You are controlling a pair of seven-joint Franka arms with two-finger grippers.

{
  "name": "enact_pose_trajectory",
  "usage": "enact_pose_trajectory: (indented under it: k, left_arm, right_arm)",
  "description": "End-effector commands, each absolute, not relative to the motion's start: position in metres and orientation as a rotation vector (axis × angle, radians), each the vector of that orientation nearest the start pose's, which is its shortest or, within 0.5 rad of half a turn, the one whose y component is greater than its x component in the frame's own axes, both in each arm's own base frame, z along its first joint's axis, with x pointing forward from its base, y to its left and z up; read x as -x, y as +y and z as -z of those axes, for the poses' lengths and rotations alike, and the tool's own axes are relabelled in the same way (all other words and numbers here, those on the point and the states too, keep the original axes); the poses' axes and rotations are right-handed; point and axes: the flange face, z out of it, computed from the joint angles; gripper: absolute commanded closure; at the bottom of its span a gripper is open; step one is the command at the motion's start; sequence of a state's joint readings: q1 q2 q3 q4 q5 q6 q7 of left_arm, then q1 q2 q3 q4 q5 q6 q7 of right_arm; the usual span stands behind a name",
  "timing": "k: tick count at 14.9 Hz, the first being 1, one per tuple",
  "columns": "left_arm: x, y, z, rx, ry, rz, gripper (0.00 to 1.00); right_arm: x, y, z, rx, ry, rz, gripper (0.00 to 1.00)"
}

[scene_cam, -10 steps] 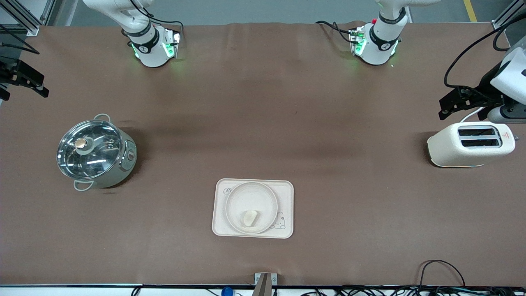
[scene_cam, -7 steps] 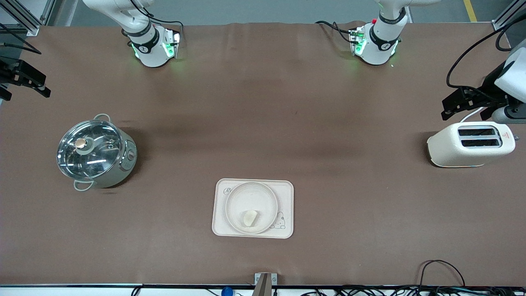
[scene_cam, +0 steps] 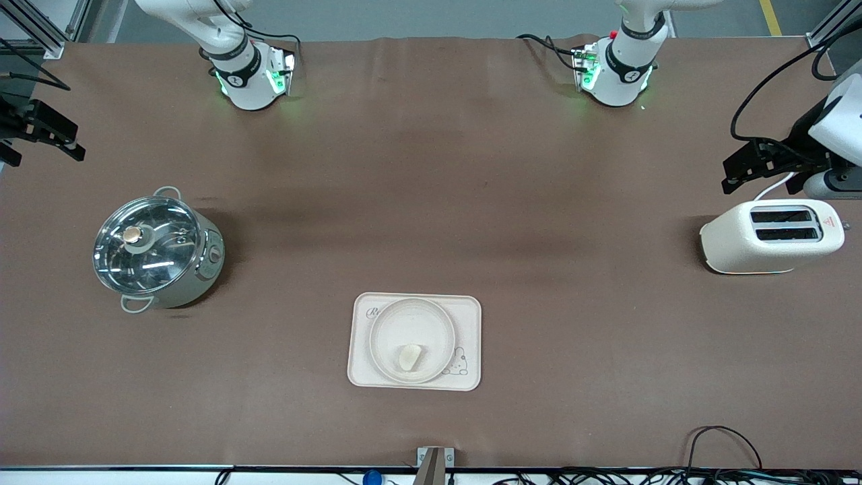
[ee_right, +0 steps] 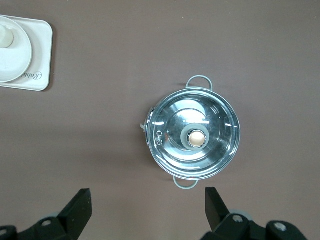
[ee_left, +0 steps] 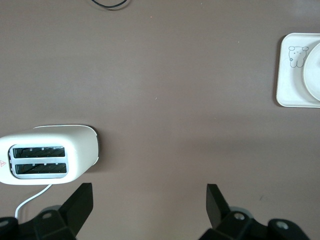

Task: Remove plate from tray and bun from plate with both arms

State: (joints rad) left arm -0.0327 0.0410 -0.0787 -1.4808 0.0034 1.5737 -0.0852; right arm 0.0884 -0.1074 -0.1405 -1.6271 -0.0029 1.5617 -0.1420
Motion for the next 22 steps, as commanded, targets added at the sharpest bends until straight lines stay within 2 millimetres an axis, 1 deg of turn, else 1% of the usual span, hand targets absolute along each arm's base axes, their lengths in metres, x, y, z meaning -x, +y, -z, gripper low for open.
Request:
enact_pose_trajectory:
  k: [1, 2, 4, 5, 7, 8, 9, 10, 11, 12, 13, 14, 15, 17, 18, 19, 20, 22]
  left_arm:
    - [-0.566, -0.065, -0.649, 3.141, 0.025, 0.073, 0.0]
    - [-0.566, -0.065, -0.649, 3.141, 0.026, 0.073, 0.0]
    - [-0.566, -0.065, -0.649, 3.142, 0.03, 0.073, 0.0]
    - [-0.566, -0.064, -0.648, 3.142, 0.035, 0.07, 0.0]
    - [-0.566, -0.063, -0.649, 3.137, 0.057, 0.073, 0.0]
    - [-0.566, -0.064, -0.649, 3.138, 0.061, 0.073, 0.0]
    - [-0.566, -0.064, -0.649, 3.14, 0.059, 0.073, 0.0]
    - [-0.566, -0.064, -0.649, 3.14, 0.059, 0.073, 0.0]
    - [-0.566, -0.064, -0.649, 3.14, 0.062, 0.073, 0.0]
    - [-0.566, -0.064, -0.649, 3.138, 0.062, 0.073, 0.0]
    - [-0.566, -0.064, -0.649, 3.138, 0.062, 0.073, 0.0]
    - [-0.566, -0.064, -0.649, 3.138, 0.062, 0.073, 0.0]
    - [-0.566, -0.064, -0.648, 3.138, 0.062, 0.071, 0.0]
    - [-0.566, -0.064, -0.648, 3.138, 0.057, 0.071, 0.0]
    - [-0.566, -0.064, -0.648, 3.138, 0.057, 0.071, 0.0]
    - [-0.566, -0.064, -0.648, 3.138, 0.057, 0.071, 0.0]
    - [-0.566, -0.064, -0.648, 3.138, 0.057, 0.071, 0.0]
    - [-0.566, -0.064, -0.648, 3.138, 0.057, 0.071, 0.0]
  right_arm:
    - [-0.553, -0.004, -0.628, 3.123, -0.165, 0.006, 0.0]
    - [-0.57, 0.006, -0.616, 3.111, -0.167, 0.001, 0.0]
    - [-0.609, 0.025, -0.606, 3.117, -0.159, 0.025, 0.0]
    - [-0.624, 0.034, -0.601, 3.123, -0.166, 0.033, 0.0]
    - [-0.65, 0.063, -0.574, 3.085, -0.175, 0.065, 0.0]
    - [-0.66, 0.074, -0.559, 3.048, -0.143, 0.093, 0.0]
    - [-0.671, 0.09, -0.536, 3.024, -0.103, 0.081, 0.0]
    - [-0.675, 0.108, -0.515, 3.024, -0.105, 0.045, 0.0]
    - [-0.679, 0.134, -0.492, 3.032, -0.155, 0.011, 0.0]
    - [-0.683, 0.155, -0.473, 3.035, -0.192, 0.02, 0.0]
    - [-0.69, 0.167, -0.45, 3.033, -0.205, 0.026, 0.0]
    - [-0.697, 0.178, -0.421, 3.026, -0.207, 0.018, 0.0]
    - [-0.702, 0.196, -0.393, 3.001, -0.214, 0.038, 0.0]
    - [-0.708, 0.229, -0.362, 2.951, -0.213, 0.12, 0.0]
    - [-0.711, 0.236, -0.341, 2.934, -0.197, 0.134, 0.0]
    - [-0.714, 0.241, -0.327, 2.904, -0.168, 0.158, 0.0]
    - [-0.714, 0.255, -0.314, 2.855, -0.143, 0.171, 0.0]
    - [-0.713, 0.273, -0.281, 2.778, -0.061, 0.175, 0.0]
